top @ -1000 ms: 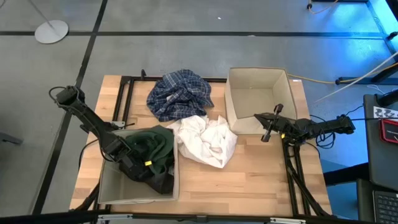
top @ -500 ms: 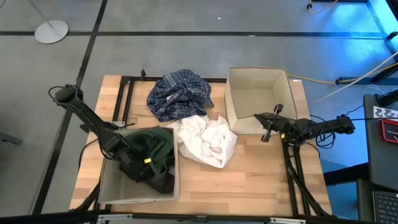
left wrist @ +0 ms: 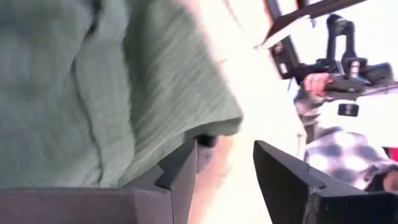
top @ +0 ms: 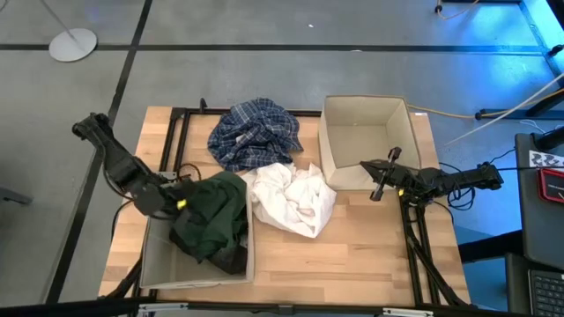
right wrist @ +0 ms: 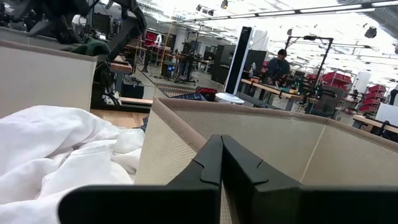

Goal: Sort clothes
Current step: Put the green polo shirt into the left brown laundry organizer

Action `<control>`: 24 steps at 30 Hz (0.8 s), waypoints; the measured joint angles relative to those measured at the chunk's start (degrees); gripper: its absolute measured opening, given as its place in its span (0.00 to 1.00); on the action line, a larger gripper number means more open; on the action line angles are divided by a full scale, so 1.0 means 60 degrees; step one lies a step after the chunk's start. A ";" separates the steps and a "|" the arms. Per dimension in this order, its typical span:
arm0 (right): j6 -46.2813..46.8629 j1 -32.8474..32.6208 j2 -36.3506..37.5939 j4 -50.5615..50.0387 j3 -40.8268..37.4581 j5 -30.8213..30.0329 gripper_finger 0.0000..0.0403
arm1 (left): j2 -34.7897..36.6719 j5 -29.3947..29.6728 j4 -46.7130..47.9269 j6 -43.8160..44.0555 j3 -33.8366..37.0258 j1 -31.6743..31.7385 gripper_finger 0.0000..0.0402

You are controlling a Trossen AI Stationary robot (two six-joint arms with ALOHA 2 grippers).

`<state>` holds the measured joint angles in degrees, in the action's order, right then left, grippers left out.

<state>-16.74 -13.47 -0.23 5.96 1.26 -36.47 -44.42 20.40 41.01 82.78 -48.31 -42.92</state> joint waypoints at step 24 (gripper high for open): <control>-0.0006 0.0000 0.0000 0.0000 0.0000 0.0000 0.03 | -0.2005 0.2726 0.0126 -0.4799 -0.0321 0.1796 0.37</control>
<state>-16.78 -13.47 -0.23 5.96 1.26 -36.47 -56.45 36.76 41.77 53.98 -50.24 -32.14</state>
